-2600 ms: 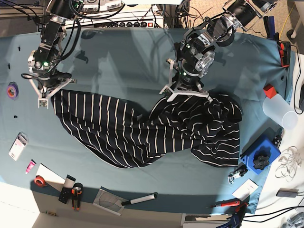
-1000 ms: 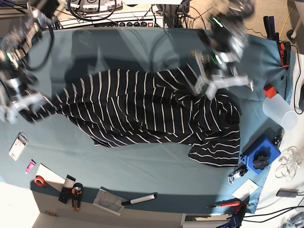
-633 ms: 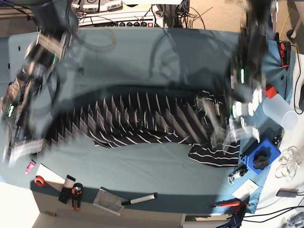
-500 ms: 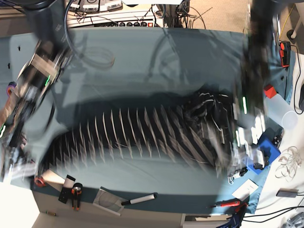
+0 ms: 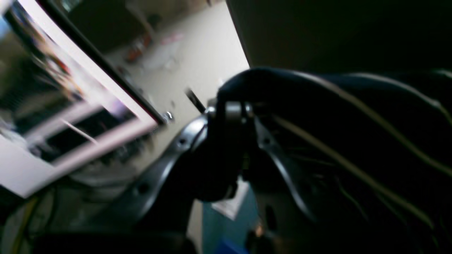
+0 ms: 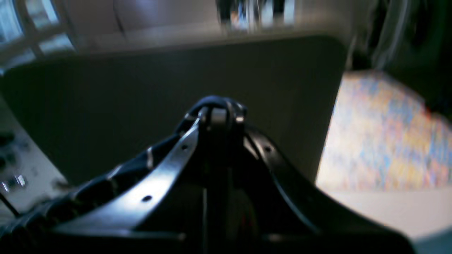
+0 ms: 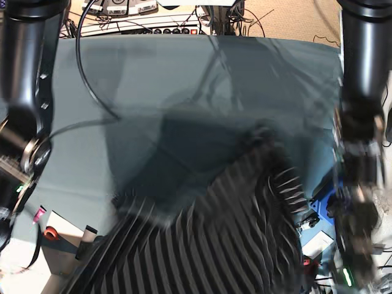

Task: Layout the t-shirt on the table in an organized manner, then fold the t-shirt properly
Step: 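Lift the shirt with both grippers and swing it toward the table edge, then lower the held shirt onto the table with both grippers, spreading it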

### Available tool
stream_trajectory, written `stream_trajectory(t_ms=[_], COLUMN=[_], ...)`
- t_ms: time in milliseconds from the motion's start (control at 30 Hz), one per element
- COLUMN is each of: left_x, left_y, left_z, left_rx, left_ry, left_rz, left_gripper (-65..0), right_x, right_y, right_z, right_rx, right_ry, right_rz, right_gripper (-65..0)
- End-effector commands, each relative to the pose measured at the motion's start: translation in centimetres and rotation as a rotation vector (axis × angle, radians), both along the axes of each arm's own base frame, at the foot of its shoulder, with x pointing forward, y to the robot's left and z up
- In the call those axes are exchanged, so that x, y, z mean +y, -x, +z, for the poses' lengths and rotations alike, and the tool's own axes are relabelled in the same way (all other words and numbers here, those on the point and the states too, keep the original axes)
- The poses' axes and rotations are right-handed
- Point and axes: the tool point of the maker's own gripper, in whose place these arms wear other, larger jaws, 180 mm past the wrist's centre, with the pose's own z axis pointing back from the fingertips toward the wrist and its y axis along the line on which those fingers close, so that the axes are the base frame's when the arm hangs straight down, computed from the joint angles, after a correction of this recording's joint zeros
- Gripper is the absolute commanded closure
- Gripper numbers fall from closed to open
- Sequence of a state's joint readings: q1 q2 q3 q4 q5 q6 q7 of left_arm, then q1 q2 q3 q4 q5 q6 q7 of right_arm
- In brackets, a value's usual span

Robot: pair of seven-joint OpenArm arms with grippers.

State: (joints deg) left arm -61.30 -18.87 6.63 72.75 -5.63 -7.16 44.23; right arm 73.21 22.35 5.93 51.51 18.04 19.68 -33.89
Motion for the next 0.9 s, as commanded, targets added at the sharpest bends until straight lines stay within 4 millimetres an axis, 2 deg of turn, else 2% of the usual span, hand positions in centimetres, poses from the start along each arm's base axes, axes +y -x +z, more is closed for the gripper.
stream_trajectory(t_ms=[0,100,167,233,300,400,533,700,867], left_x=[0.8,1.5,2.0,2.3,2.9,3.9,4.0,5.2,6.6], left_y=[0.3,0.9,1.4,1.8,2.1,2.5,3.3,4.7,7.2], left_z=[5.1,8.9,10.1,10.1,9.1,6.4,1.6,-4.4,-11.1], left_rx=[-0.106,-0.127,-0.098,-0.044,0.013,0.120,0.272,0.405,0.523], left_ry=[0.003,0.027,0.054,0.084,0.108,0.111,0.101,0.097,0.054], left_rz=[0.012,0.012,0.008,-0.003,-0.006,-0.001,-0.058,-0.071,-0.047], left_gripper=[0.0,0.0,0.0,0.0,0.0,0.0,0.0,0.0,0.0], right_x=[-0.7,-1.2,-1.6,-1.7,-1.0,0.3,2.4,4.5,5.2], right_y=[0.6,0.8,0.9,1.1,1.2,1.4,2.1,3.2,3.8], right_z=[2.2,2.2,2.1,1.5,0.5,-1.2,-3.2,-5.5,-12.8], right_rx=[-0.051,-0.051,-0.049,-0.017,0.036,0.130,0.248,0.396,0.562], right_ry=[-0.002,-0.022,-0.048,-0.097,-0.120,-0.131,-0.141,-0.156,-0.188], right_rz=[-0.022,-0.031,-0.030,-0.004,0.062,0.156,0.280,0.399,0.430], right_gripper=[0.0,0.0,0.0,0.0,0.0,0.0,0.0,0.0,0.0])
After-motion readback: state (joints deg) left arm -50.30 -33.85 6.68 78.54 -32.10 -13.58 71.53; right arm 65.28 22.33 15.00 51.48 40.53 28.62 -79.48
